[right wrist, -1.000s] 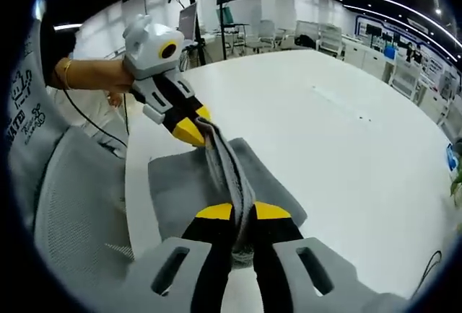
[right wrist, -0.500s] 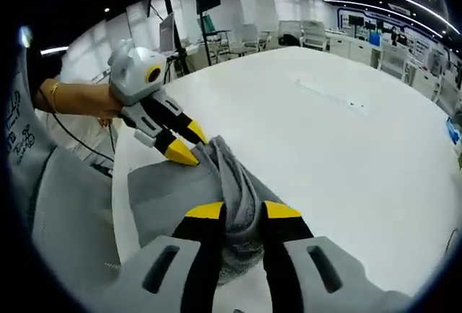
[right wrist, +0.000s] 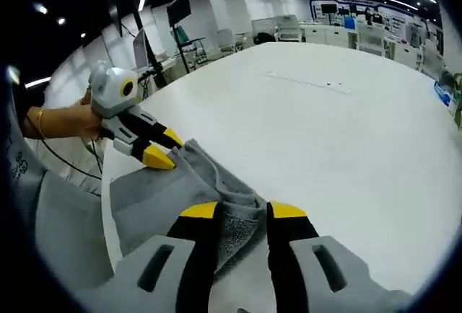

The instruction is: Fold the towel on the table until its edges align and the towel forms a compact rectangular stack.

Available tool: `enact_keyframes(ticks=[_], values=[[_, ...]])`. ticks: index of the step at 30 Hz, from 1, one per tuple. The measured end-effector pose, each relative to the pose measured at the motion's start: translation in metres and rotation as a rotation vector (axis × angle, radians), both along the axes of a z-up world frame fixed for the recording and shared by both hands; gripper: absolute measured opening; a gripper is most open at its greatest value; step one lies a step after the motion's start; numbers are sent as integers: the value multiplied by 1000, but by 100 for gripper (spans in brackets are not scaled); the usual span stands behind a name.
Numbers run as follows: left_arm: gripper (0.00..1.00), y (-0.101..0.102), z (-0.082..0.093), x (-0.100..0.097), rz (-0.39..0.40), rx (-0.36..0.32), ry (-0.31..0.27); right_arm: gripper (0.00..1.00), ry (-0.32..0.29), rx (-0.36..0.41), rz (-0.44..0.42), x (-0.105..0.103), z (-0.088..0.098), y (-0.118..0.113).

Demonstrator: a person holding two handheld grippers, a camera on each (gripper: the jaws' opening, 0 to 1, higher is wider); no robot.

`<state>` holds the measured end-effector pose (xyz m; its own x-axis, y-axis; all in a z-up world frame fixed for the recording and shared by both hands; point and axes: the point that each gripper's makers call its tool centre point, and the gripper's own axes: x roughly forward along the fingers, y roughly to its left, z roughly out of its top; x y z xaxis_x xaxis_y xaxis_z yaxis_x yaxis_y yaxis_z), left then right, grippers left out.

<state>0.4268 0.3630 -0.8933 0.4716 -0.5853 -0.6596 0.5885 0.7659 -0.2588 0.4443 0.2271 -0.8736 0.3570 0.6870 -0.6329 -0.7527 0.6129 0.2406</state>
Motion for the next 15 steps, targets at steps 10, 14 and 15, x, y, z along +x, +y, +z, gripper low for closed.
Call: enact_keyframes(ticks=[10,14,15], values=[[25,-2,-7,3,12,-20,9,17,48,12,-37,1,-18,0],[24,-2,-8,4,21,-28,3,16,52,7,-35,3,-23,1],[24,-2,-8,5,22,-30,1,16,51,7,-32,4,-23,1]])
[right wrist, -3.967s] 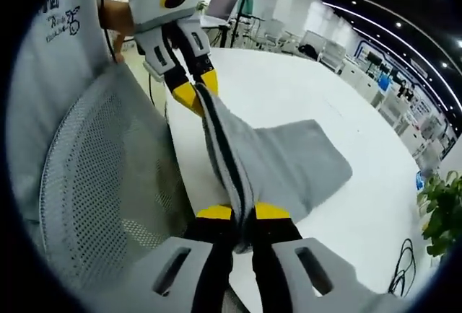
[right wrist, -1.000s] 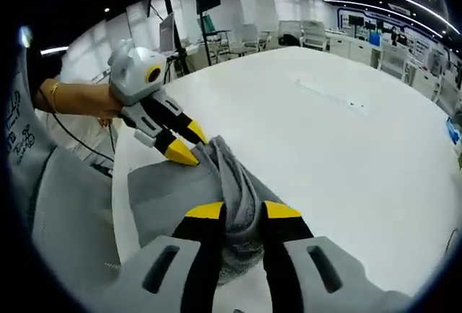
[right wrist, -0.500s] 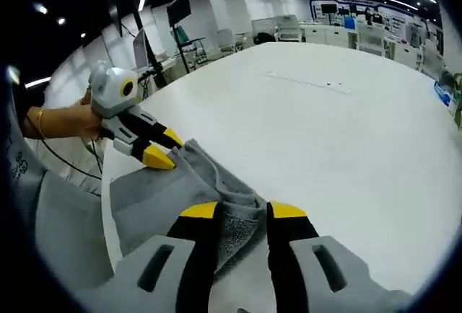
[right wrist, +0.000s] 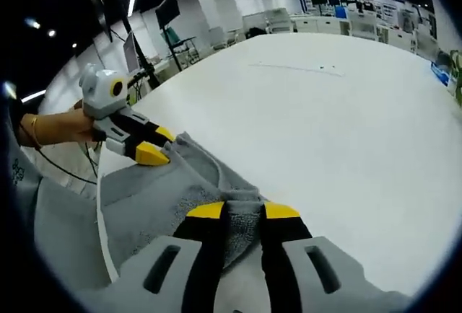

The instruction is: Fold the towel on the table until its edges align and the towel forms a compact rectangular stack.

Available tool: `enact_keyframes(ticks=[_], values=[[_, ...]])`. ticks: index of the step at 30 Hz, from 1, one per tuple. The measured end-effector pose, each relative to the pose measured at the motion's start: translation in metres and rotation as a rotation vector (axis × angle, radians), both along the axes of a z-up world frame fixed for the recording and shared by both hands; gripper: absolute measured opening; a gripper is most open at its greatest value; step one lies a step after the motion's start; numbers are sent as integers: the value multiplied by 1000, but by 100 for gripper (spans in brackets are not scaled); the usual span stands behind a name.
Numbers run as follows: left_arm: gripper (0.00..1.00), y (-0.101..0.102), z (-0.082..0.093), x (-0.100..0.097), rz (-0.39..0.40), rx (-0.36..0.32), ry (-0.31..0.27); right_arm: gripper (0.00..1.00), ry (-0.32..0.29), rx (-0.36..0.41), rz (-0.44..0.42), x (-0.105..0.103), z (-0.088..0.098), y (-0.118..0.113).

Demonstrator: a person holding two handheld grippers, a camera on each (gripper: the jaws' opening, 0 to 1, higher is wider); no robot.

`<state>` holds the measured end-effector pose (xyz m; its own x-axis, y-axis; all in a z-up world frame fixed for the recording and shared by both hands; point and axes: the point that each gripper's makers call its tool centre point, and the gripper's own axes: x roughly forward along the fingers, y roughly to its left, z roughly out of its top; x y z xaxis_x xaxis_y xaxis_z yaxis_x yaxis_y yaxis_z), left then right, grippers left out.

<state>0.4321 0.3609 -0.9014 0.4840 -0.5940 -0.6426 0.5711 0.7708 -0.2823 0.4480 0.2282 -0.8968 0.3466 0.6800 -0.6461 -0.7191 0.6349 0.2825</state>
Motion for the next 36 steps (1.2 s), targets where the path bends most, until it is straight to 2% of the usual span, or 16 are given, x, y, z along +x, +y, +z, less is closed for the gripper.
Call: enact_keyframes(ticks=[10,12,21,25,27,36], values=[[23,0,-2,21,29,-5,-40,16,-29,-6,-4,20,-2,0],[23,-2,-2,27,25,15,-75,16,-37,-9,-17,27,-3,0],[22,-3,-1,50,46,4,-90,15,-66,-29,-61,55,-3,-2],[23,-3,-1,63,38,5,-107,15,-83,-48,-66,67,-3,-2],[22,-4,0,70,3,49,-143,15,-88,-51,-70,74,-3,-3],[21,-7,2,88,-35,86,-174,15,-92,-35,-118,91,-4,-6]])
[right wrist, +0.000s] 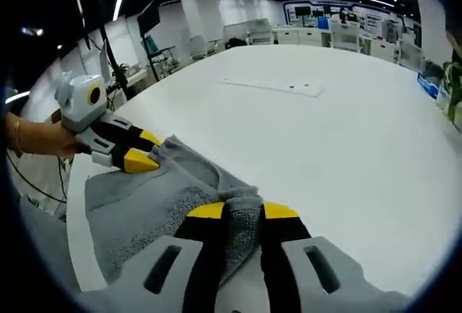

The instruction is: Fold the towel on the table until its edges align and the towel forms a compact rectangular stack.

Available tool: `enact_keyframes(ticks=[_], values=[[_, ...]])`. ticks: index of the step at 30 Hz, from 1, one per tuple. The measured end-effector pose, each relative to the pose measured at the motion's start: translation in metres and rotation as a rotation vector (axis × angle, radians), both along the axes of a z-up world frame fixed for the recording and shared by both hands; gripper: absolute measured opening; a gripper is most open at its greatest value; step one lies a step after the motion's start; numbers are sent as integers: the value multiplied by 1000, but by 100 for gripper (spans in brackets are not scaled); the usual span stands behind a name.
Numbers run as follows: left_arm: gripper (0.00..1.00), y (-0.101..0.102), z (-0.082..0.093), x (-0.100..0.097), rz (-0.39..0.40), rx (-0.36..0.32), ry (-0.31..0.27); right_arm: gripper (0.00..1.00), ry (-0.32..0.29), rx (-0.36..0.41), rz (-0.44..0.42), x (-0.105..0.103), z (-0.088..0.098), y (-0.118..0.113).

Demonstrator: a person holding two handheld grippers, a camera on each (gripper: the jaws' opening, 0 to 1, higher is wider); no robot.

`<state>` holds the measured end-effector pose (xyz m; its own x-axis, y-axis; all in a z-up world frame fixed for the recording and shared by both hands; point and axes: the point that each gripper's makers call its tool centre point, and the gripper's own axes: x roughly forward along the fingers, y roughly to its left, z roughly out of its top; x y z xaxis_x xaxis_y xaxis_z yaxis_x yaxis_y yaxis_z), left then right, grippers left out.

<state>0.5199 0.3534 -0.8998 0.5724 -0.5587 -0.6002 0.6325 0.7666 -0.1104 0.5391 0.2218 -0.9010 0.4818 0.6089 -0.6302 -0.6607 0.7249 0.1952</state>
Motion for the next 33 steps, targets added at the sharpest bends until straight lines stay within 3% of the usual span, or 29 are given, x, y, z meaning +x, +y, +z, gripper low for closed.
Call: enact_keyframes(ticks=[9,15,17,21,26,33], values=[[21,0,1,-1,-1,15,-12,15,2,4,-15,0,1,0],[23,5,7,-1,79,-53,17,18,-33,2,-34,1,9,0],[25,5,13,-2,85,-50,-7,20,-28,-6,-59,1,11,-3],[29,-5,36,-5,22,-89,-79,31,-135,-101,-54,4,26,-9],[44,-9,59,-15,23,-117,-114,37,-169,-22,-90,-1,55,-8],[55,-15,79,-38,-11,-114,-153,41,-186,1,-93,-18,71,-18]])
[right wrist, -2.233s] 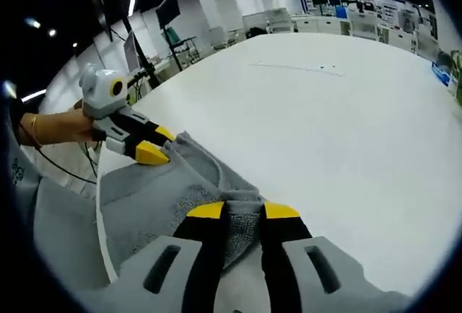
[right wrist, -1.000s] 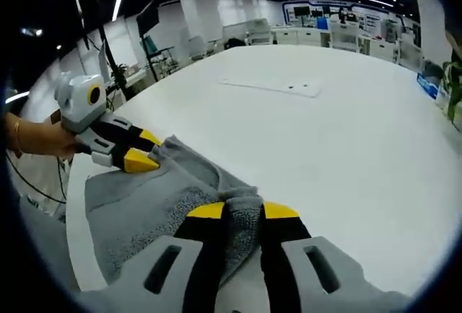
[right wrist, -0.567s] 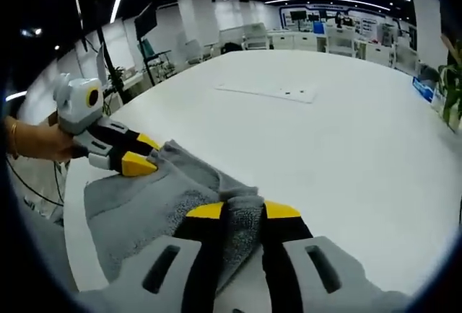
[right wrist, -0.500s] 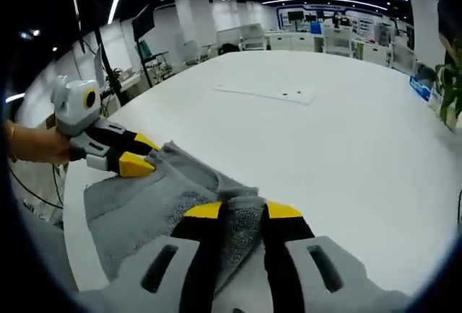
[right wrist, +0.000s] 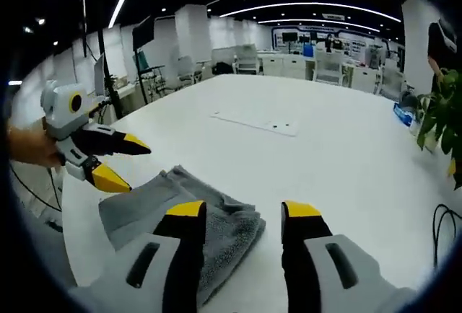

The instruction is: Fold the towel on the table until its edges align and the towel forms a compact rectangular stack.

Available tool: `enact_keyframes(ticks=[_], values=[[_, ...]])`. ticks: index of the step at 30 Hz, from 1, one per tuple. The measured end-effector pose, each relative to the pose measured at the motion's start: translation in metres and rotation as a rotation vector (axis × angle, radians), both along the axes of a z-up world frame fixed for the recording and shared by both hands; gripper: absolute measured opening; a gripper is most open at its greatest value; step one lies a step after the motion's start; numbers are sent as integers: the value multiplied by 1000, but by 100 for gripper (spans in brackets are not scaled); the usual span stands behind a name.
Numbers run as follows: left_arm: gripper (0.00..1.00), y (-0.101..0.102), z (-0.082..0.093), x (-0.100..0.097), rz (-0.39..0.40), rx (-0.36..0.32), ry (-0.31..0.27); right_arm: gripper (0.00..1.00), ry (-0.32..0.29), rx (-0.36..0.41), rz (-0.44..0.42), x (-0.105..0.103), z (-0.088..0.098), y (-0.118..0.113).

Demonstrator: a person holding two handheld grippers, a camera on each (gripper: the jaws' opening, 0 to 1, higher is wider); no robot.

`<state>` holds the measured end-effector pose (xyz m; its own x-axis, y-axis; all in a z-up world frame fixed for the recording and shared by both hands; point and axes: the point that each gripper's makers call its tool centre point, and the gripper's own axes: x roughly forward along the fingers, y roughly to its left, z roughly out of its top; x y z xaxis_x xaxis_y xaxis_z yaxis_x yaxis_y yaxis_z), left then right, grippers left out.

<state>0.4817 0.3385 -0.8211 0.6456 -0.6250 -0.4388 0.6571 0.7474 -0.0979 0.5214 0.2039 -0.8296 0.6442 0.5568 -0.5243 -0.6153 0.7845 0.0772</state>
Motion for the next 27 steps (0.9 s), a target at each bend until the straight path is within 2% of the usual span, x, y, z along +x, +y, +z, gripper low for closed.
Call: enact_keyframes(ticks=[4,9,12,14,23,27], values=[[58,4,5,-13,-13,3,-24,47,-4,17,-11,-17,7,-4],[63,15,-3,-33,8,-6,8,51,4,57,-50,-38,11,-9],[63,22,-9,-46,13,31,25,52,-9,39,-24,-52,10,-8],[64,25,-11,-54,19,28,34,53,-12,30,-13,-59,10,-8],[69,37,1,-87,53,2,28,60,-11,40,26,-101,13,-4],[70,43,2,-102,57,7,28,58,-16,38,42,-123,13,-4]])
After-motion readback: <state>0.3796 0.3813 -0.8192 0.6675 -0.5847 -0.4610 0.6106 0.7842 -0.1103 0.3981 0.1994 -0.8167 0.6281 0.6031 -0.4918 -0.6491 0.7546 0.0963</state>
